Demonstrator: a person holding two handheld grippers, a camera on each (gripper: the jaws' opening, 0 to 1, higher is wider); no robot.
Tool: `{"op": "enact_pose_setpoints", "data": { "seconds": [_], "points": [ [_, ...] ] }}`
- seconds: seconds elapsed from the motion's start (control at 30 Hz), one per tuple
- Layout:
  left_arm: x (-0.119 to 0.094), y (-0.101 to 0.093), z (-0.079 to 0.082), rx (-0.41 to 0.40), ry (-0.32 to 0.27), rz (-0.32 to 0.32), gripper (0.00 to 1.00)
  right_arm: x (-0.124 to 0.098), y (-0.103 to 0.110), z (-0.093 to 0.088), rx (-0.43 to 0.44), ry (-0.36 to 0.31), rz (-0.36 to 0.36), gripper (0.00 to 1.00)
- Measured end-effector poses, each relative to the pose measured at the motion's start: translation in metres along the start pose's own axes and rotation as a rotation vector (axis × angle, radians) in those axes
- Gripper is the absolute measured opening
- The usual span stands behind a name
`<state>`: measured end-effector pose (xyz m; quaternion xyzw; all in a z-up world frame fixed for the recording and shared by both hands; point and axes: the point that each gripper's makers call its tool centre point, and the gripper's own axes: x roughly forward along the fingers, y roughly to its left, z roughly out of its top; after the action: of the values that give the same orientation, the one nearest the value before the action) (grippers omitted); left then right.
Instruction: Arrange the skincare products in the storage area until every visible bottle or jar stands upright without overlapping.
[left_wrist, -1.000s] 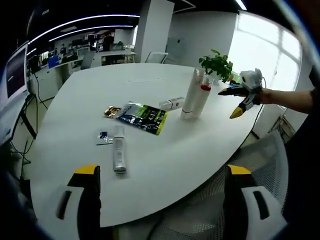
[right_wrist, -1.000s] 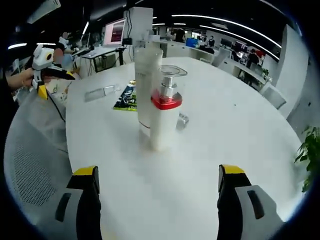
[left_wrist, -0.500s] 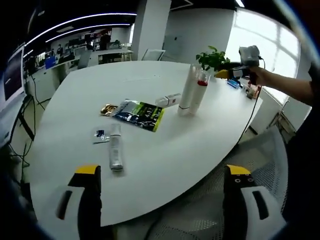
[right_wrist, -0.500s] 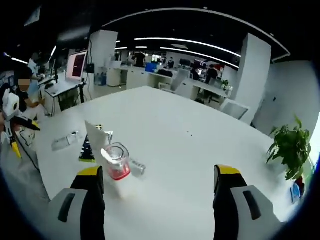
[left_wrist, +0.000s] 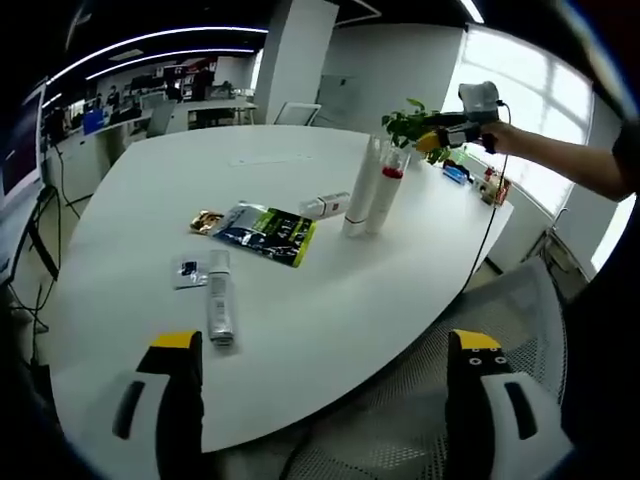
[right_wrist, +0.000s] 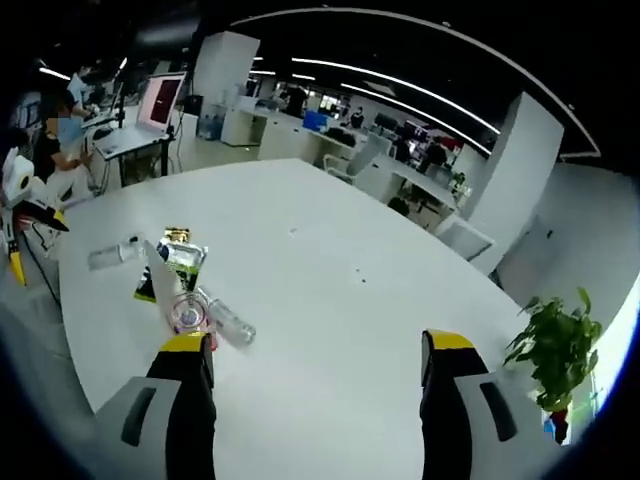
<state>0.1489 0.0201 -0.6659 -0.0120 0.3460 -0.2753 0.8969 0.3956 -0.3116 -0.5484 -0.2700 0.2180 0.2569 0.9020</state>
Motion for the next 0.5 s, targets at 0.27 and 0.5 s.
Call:
{"op": "enact_pose_setpoints", "data": {
  "seconds": [0.27, 0.5],
  "points": [
    [-0.001, 0.002, 0.0, -0.011, -0.003, 0.017, 0.96, 0.03, -0.008, 0.046, -0.154, 0.011, 0.1, 0.76],
    [-0.001, 0.007, -0.002, -0.021, 0.0, 0.03, 0.95, 0.072, 0.013, 0.056, -0.22, 0.007, 0.289, 0.66]
  ]
}}
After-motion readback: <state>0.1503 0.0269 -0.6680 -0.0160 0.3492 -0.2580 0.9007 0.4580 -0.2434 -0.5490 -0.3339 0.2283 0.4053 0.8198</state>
